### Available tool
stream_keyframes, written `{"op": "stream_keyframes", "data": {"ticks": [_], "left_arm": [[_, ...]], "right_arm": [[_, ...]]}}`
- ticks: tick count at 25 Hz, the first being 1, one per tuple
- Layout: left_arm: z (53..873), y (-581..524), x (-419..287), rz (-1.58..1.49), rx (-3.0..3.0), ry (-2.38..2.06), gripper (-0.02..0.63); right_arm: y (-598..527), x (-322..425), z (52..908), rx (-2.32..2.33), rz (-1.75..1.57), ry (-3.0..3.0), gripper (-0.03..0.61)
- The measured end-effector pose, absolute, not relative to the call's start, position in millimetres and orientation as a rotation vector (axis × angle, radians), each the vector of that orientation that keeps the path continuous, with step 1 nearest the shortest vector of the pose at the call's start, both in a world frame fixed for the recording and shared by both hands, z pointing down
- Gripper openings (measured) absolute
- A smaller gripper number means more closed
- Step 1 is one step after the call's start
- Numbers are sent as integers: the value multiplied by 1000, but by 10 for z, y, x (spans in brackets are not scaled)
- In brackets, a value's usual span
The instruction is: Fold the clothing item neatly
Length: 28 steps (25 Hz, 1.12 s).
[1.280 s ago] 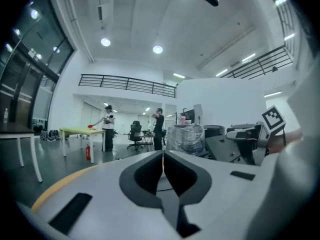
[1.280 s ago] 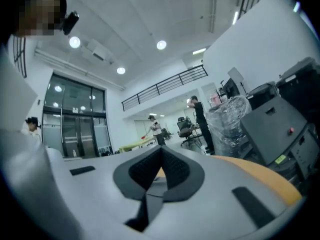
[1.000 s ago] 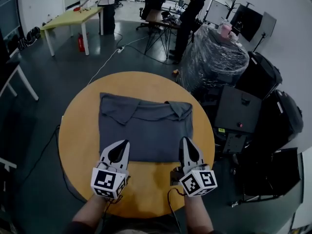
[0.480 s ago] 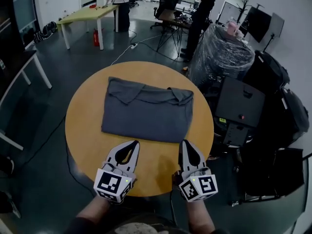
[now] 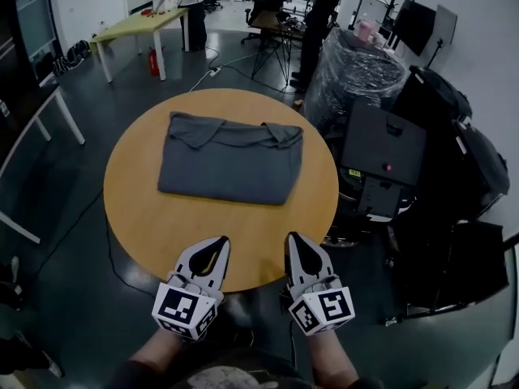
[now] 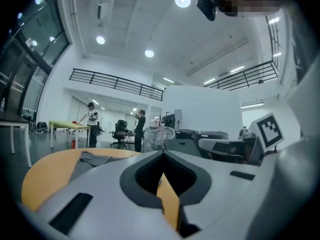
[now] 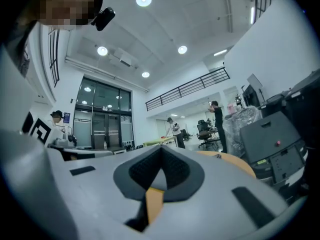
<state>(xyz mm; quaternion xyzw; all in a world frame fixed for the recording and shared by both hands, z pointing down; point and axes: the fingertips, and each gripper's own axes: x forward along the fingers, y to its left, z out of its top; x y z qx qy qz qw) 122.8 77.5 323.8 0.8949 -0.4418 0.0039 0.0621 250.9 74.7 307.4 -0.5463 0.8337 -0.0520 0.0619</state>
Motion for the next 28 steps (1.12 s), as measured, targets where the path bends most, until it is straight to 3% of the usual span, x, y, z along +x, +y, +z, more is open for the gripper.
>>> {"op": "stream_keyframes", "data": {"ticks": [13, 28], "left_arm": [[3507, 1259, 1139, 42, 2620, -1424, 8], [3467, 1521, 1054, 39, 2604, -1453, 8]], "right_arm": [[1251, 2557, 3596, -1609, -366, 2612, -12], [1432, 2486, 3518, -1564, -331, 2646, -11]]}}
